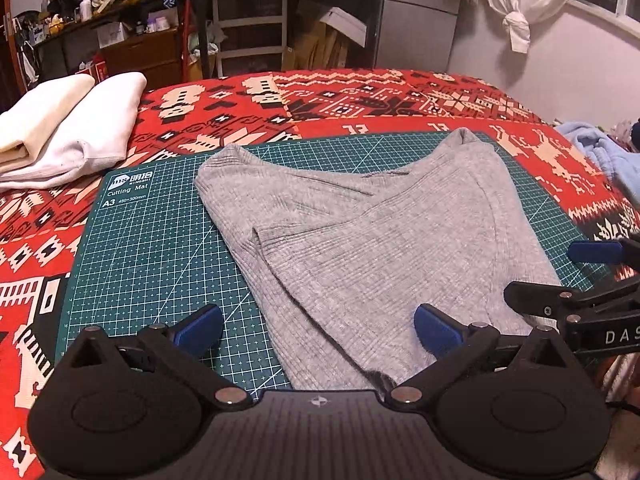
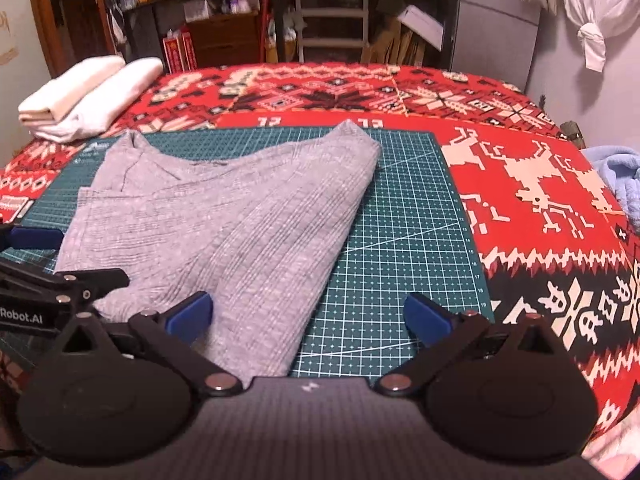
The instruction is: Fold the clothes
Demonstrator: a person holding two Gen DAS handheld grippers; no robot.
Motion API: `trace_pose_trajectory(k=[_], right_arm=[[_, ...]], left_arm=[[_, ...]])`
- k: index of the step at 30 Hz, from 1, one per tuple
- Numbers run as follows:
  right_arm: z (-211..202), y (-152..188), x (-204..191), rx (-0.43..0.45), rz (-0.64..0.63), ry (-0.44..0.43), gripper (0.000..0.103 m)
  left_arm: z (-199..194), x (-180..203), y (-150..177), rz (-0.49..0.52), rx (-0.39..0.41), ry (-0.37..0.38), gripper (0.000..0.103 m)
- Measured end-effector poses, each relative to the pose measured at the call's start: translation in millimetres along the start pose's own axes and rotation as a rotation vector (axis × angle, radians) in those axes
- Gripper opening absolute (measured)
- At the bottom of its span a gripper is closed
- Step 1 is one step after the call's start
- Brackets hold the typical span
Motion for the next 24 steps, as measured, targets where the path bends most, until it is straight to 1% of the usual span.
trace_pose_trajectory(k=[2,5,7,9,10,12,13,16,17,18,19,20,21,22,23,24], right_arm=[[-2,2,0,0.023,-0.003,0.001,0.103],[-1,1,-2,0.034,-0.007,0.010,0.103],[0,1,-2,0.031,-0.005,0.016,0.103],[0,-1,-1,0.012,0.000,0.009,0.103],[-1,-4,-1,0.003,0.001,0.003,0.103],[-8,-13,-1,0.019,-0.017,-0.002,0.102],[-13,-20,-1,0.035,-0.030,-0.009,0.102],[-23,-40,0,0.066,-0.039,-0.048,0.102],[-25,-46,2,0.070,-0.038,-0.059,0.101],[-25,-53,4,0.071,-0.037,-0.070,0.096],[-24,-58,6,0.071,-0.038,-0.079,0.093],[-23,-64,9,0.070,-0.039,-0.087,0.087],[-22,-68,12,0.068,-0.041,-0.091,0.081],[-20,-72,15,0.065,-0.044,-0.091,0.078],[-18,-75,17,0.064,-0.046,-0.092,0.070],[-16,-78,19,0.061,-0.047,-0.096,0.063]], left_arm=[[-1,1,2,-0.008,0.023,-0.006,0.103],[-3,1,5,-0.011,0.054,-0.008,0.103],[-2,1,3,-0.004,0.042,0.002,0.103],[-2,-1,0,-0.007,0.013,0.017,0.102],[-2,-3,-2,-0.012,-0.001,0.025,0.097],[-9,-7,-6,-0.043,-0.011,0.054,0.089],[-14,-9,-10,-0.056,-0.004,0.064,0.089],[-31,-22,-24,-0.086,0.053,0.085,0.089],[-33,-27,-28,-0.101,0.066,0.095,0.089],[-33,-33,-32,-0.123,0.068,0.110,0.088],[-32,-38,-36,-0.145,0.069,0.125,0.079],[-30,-44,-38,-0.170,0.062,0.141,0.072],[-26,-49,-40,-0.193,0.047,0.148,0.061],[-20,-53,-42,-0.207,0.023,0.153,0.055],[-16,-55,-42,-0.214,0.007,0.163,0.050],[-13,-57,-42,-0.212,0.000,0.177,0.043]])
Point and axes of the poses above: each gripper's, at about its wrist camera, not at the fingertips, and z roughly the way its jaws point, x to its right, y to its underside, the point moved 8 cm from there along z, roughly the way its jaws point, and after that the axes turned 11 degrees about -y, right-handed, at the moved point
